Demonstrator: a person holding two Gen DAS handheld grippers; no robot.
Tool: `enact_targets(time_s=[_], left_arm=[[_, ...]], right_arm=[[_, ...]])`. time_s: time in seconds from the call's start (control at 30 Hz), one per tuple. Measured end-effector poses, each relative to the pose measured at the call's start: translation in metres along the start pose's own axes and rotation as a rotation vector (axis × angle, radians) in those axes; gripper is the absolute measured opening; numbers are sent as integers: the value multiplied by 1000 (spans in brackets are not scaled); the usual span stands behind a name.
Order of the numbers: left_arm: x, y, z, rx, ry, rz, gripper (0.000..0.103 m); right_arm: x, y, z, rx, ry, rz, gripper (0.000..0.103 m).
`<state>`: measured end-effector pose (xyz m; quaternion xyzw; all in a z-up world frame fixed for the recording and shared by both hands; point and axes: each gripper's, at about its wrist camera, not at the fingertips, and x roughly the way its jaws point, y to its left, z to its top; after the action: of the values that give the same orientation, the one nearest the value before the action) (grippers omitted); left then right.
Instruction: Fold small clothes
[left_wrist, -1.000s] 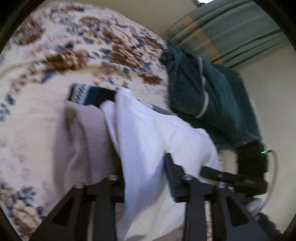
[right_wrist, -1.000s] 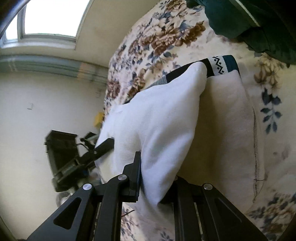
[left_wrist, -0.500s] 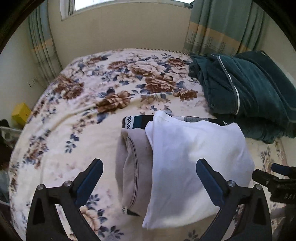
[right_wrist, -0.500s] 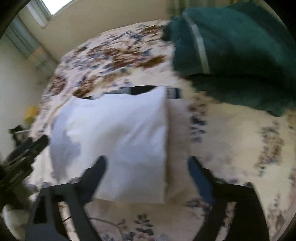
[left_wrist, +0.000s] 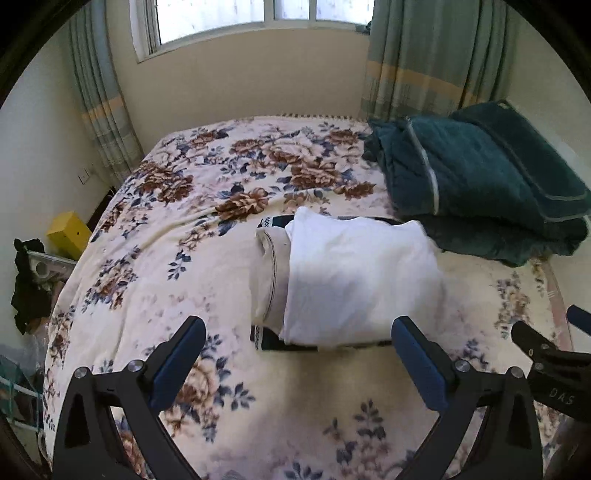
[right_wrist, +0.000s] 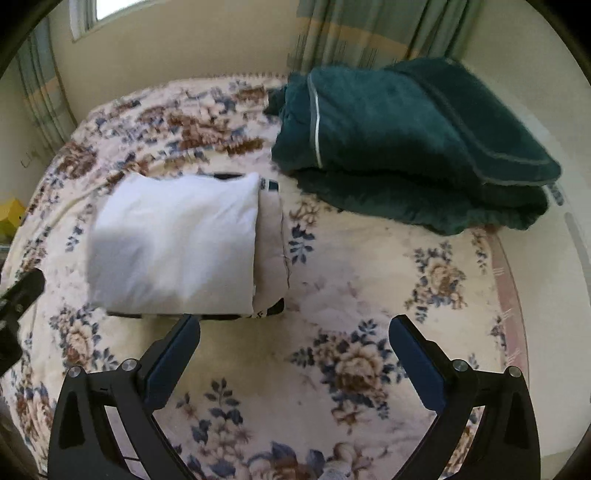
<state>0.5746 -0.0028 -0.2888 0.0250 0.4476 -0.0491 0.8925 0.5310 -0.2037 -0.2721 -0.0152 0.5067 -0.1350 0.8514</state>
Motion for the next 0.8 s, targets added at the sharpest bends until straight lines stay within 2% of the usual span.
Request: enact_targets(time_s=[0.13, 0.4, 0.6, 0.8], left_arm=[[-61, -1, -9, 7, -60, 22, 103], [-191, 0, -35, -7, -158, 5, 103], [-261, -1, -48, -13, -229, -13, 103], [-325, 0, -64, -8, -296, -5, 103]], right_arm=[[-71, -10, -16, 3, -76, -9, 103], [-218, -35, -58, 16, -198, 1, 103], [-319, -45, -96, 4, -286, 22, 103], [-399, -59, -130, 22, -354, 38, 103]])
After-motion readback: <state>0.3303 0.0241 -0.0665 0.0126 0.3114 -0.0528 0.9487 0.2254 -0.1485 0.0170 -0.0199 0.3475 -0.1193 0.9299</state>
